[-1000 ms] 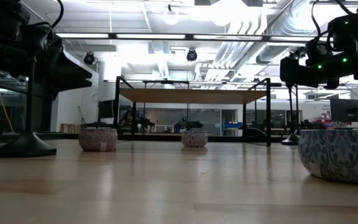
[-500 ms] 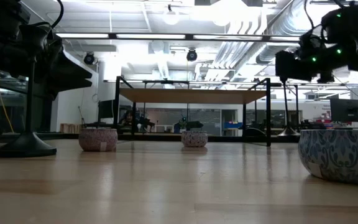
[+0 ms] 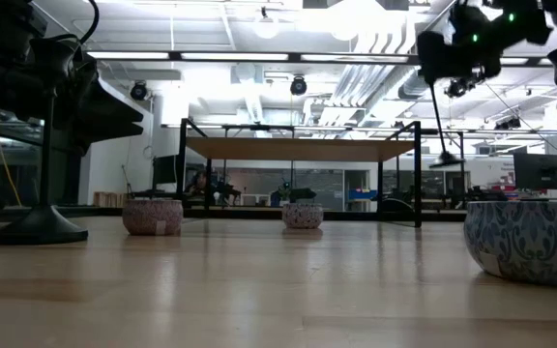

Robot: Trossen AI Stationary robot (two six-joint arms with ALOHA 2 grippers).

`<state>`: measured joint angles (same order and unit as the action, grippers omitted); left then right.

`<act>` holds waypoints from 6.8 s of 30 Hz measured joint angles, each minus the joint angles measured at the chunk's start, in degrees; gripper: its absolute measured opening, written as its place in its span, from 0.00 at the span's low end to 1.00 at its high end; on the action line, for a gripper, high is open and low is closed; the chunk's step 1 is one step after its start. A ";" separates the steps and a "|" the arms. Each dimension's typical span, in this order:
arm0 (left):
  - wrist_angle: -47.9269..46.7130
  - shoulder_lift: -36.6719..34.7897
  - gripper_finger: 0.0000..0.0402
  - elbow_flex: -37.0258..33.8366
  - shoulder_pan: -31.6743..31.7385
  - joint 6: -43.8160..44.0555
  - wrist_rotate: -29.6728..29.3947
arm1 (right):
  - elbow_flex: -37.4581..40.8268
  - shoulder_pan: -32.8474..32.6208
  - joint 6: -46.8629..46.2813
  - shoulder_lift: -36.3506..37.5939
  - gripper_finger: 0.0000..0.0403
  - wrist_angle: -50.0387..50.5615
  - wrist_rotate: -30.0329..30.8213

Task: Pick & Place candle stick holders
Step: Put the top black candle holder on the shelf, then put the right black candle holder on the shelf

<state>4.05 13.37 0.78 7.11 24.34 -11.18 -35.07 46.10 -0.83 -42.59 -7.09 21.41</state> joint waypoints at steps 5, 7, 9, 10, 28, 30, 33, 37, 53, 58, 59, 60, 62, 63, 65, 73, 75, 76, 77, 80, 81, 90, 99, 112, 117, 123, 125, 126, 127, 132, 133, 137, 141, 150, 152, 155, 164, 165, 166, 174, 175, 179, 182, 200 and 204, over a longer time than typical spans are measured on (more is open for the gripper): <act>0.00 0.00 0.36 0.00 0.00 0.00 -0.01 | -5.98 0.01 1.13 0.02 0.33 2.93 -2.20; 0.00 0.00 0.36 0.00 0.00 0.00 0.00 | -7.92 0.01 0.93 -0.14 0.33 3.40 -3.88; 0.00 0.02 0.36 0.00 0.00 0.00 -0.02 | -9.38 -0.01 0.87 -0.56 0.33 3.42 -5.35; 0.00 0.02 0.36 0.00 0.02 0.00 0.00 | -10.06 -0.02 0.52 -0.92 0.33 3.41 -5.96; 0.00 0.00 0.36 0.00 0.01 -0.02 0.00 | -23.14 -1.34 -1.52 -13.90 0.33 4.82 -12.07; 0.00 0.02 0.36 0.00 0.01 -0.01 0.00 | -24.22 -2.03 -0.77 -13.90 0.33 5.17 -11.14; 0.00 0.02 0.36 0.00 0.02 0.00 -0.02 | -25.76 -3.27 -0.31 -13.90 0.33 5.68 -9.92; 0.00 0.02 0.36 0.00 0.02 0.00 0.00 | -28.09 -4.60 -0.15 -13.90 0.33 7.40 -9.87; 0.00 0.00 0.36 0.00 0.00 -0.02 0.00 | -33.79 -11.23 1.36 -19.65 0.33 5.24 -12.60; 0.00 0.02 0.36 0.00 0.00 0.00 0.00 | -35.70 -11.80 0.75 -26.35 0.33 3.20 -11.85; 0.00 0.02 0.36 0.00 0.00 -0.02 -0.02 | -36.04 -11.80 0.35 -27.69 0.33 2.90 -11.01; 0.00 0.01 0.36 0.00 0.01 -0.02 0.00 | -36.39 -11.80 -0.25 -28.81 0.33 2.76 -9.87; 0.00 0.00 0.36 0.00 0.01 0.00 0.00 | -37.09 -11.78 -0.59 -30.85 0.33 1.86 -7.81; 0.00 0.01 0.36 0.00 0.02 -0.01 -0.01 | -37.32 -11.80 -0.62 -31.69 0.33 1.21 -6.61; 0.00 0.01 0.36 0.00 0.01 -0.01 -0.01 | -37.42 -11.78 -0.65 -33.21 0.33 -0.02 -4.17; 0.00 0.00 0.36 0.00 0.02 -0.02 -0.02 | -37.40 -11.64 -3.47 -38.15 0.33 0.04 1.35; 0.00 0.00 0.36 0.00 0.02 -0.01 -0.02 | -37.38 -11.65 -3.92 -38.98 0.33 0.47 2.68; 0.00 0.01 0.36 0.00 0.00 -0.01 -0.02 | -37.22 -11.67 -4.20 -39.42 0.33 0.54 3.56; -0.01 0.02 0.36 0.00 0.00 -0.01 0.00 | -37.18 -11.67 -4.41 -39.80 0.33 0.87 4.18; 0.00 0.00 0.36 0.00 0.00 0.00 -0.02 | -37.16 -11.64 -4.67 -40.40 0.33 1.00 5.47; 0.00 0.00 0.36 0.00 0.02 -0.02 0.00 | -37.16 -11.64 -4.65 -40.44 0.33 1.08 5.67; 0.00 0.01 0.36 0.00 0.01 0.00 0.00 | -37.16 -11.64 -5.23 -40.43 0.33 5.40 10.22; 0.00 0.00 0.36 0.00 0.02 -0.02 0.00 | -37.16 -11.64 -5.39 -40.44 0.33 6.19 9.71; 0.00 0.00 0.36 0.00 0.00 -0.02 -0.02 | -37.16 -11.60 -5.09 -40.73 0.33 5.77 7.23; 0.00 0.00 0.36 0.00 0.02 -0.01 -0.01 | -37.22 -11.35 -4.75 -42.02 0.33 4.98 6.98; 0.00 0.00 0.36 0.00 0.00 0.00 0.00 | -37.24 -11.23 -4.40 -42.47 0.33 4.19 6.57; 0.00 0.00 0.36 0.00 0.02 -0.01 -0.01 | -37.25 -11.27 -4.02 -42.35 0.33 4.23 6.49; 0.00 0.00 0.36 0.00 0.02 -0.02 -0.02 | -37.24 -11.27 -3.73 -42.17 0.33 4.40 6.22; 0.00 0.02 0.36 0.00 0.00 0.00 0.00 | -37.24 -11.27 -3.44 -42.08 0.33 4.55 6.06; 0.00 0.00 0.36 0.00 0.01 0.00 -0.01 | -37.24 -11.27 -3.18 -42.03 0.34 4.88 5.06; 0.00 0.00 0.36 0.00 0.02 -0.02 0.00 | -37.24 -11.27 -3.29 -42.00 0.35 5.09 5.14; 0.00 0.00 0.36 0.00 0.01 -0.01 -0.01 | -37.05 -11.27 -3.69 -41.99 0.40 7.08 5.15; 0.00 0.01 0.36 0.00 0.01 -0.01 -0.01 | -37.02 -11.29 -3.66 -42.14 0.45 8.10 5.09; -0.02 0.01 0.36 0.00 0.00 -0.02 0.09 | -37.07 -11.27 -3.66 -41.49 0.47 8.59 5.46; -0.01 0.00 0.36 0.00 0.01 -0.02 0.09 | -37.07 -11.28 -3.66 -40.72 0.47 8.84 6.60; -0.02 0.02 0.36 0.00 0.02 0.00 0.11 | -37.09 -11.27 -3.66 -39.34 0.47 9.61 8.32; -0.09 0.00 0.36 0.00 0.01 -0.01 0.14 | -37.09 -11.32 -3.12 -36.17 0.47 13.48 9.78; -0.11 0.00 0.36 0.00 0.00 -0.01 0.15 | -37.09 -11.29 -3.06 -35.84 0.47 13.64 9.82; -0.13 0.00 0.36 0.00 0.02 -0.02 0.15 | -37.09 -11.28 -2.99 -35.67 0.47 13.76 9.86; -0.15 0.00 0.36 0.00 0.01 -0.02 0.17 | -37.11 -11.45 -1.78 -35.12 0.47 14.40 9.73; -0.17 0.00 0.36 0.00 0.01 -0.02 0.17 | -37.11 -11.47 -1.70 -35.12 0.47 14.59 9.74; -0.17 0.00 0.36 0.00 0.00 -0.02 0.17 | -37.11 -11.49 -0.36 -35.12 0.49 14.68 9.85; -0.19 0.00 0.36 0.00 0.00 0.00 0.17 | -37.11 -11.49 -0.06 -35.10 0.53 14.66 10.07; -1.25 0.02 0.36 0.00 0.00 0.00 0.17 | -37.13 -12.31 -0.46 -30.46 0.64 19.57 9.72; -1.25 0.00 0.36 0.00 0.00 -0.01 0.17 | -37.13 -13.51 -0.63 -28.10 0.64 22.05 9.72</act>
<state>2.81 13.37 0.78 7.11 24.33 -11.00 -72.20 32.59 -1.45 -70.69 14.96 31.13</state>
